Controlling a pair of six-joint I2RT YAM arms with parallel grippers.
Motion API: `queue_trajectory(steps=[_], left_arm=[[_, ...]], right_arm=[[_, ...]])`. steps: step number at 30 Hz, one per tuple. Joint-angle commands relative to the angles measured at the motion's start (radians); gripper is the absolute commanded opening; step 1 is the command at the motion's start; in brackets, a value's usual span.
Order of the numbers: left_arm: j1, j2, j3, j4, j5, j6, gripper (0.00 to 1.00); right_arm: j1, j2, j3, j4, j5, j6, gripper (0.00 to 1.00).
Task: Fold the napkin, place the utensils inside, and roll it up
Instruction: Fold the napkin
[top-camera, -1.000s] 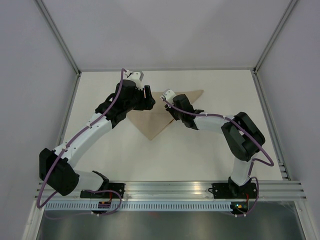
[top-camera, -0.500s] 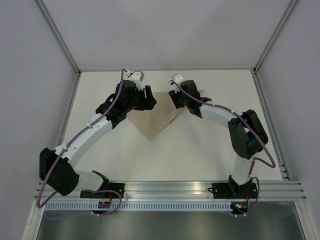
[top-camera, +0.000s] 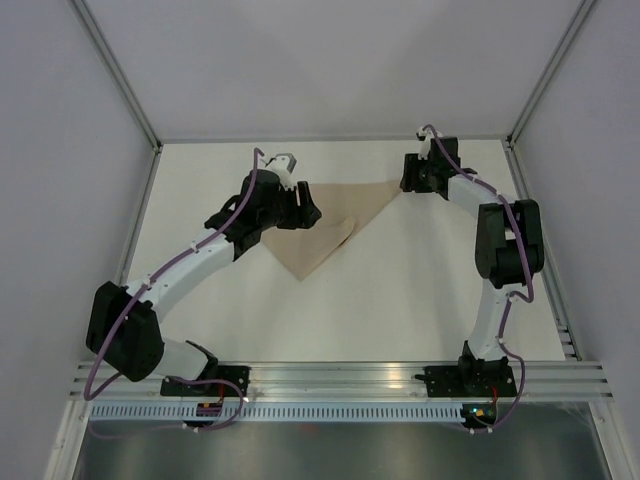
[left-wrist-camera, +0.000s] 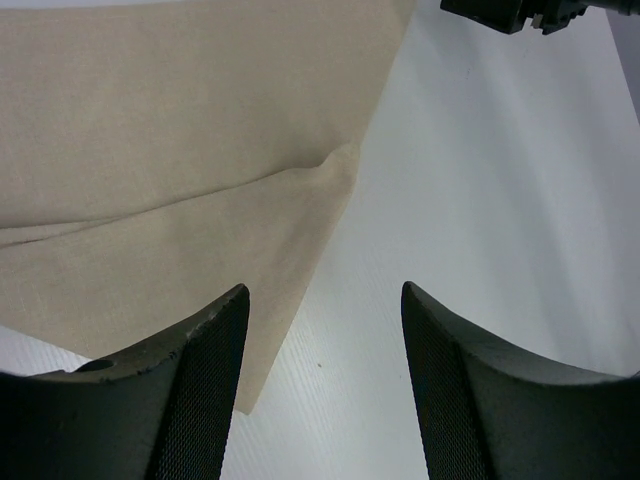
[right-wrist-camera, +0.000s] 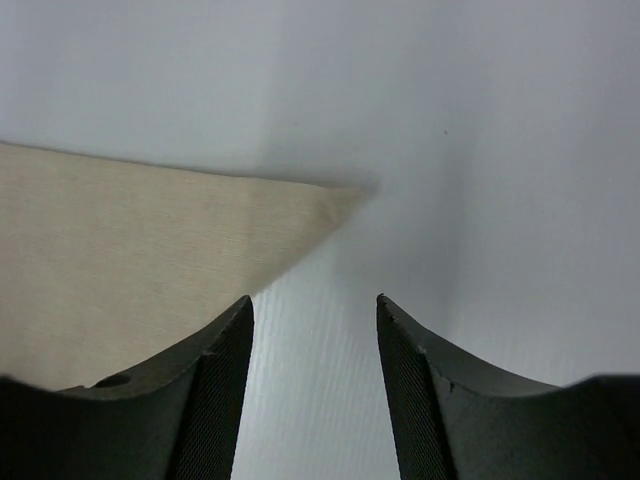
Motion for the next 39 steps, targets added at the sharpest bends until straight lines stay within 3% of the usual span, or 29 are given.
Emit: queue_trajectory(steps=[1,15,28,39], left_arm=[[0.003,0.009,-0.016,0.079,0.038,-0.038,0.67],[0.003,0.020,-0.099,0.142,0.058,-0.049,0.67],[0.003,0.023,-0.149,0.182,0.059,-0.067,0.67],[0.003,0.026,-0.157,0.191,0.065,-0.073,0.67]], right_arm=[[-0.019,0.061,0.063,-0.076,-0.078,0.103,0.59],[-0.108,0.241,0.184,-0.056,-0.210,0.310,0.62],[-0.112,0.289,0.193,-0.014,-0.289,0.419,0.60],[-0.112,0.292,0.173,0.012,-0.273,0.434,0.45]])
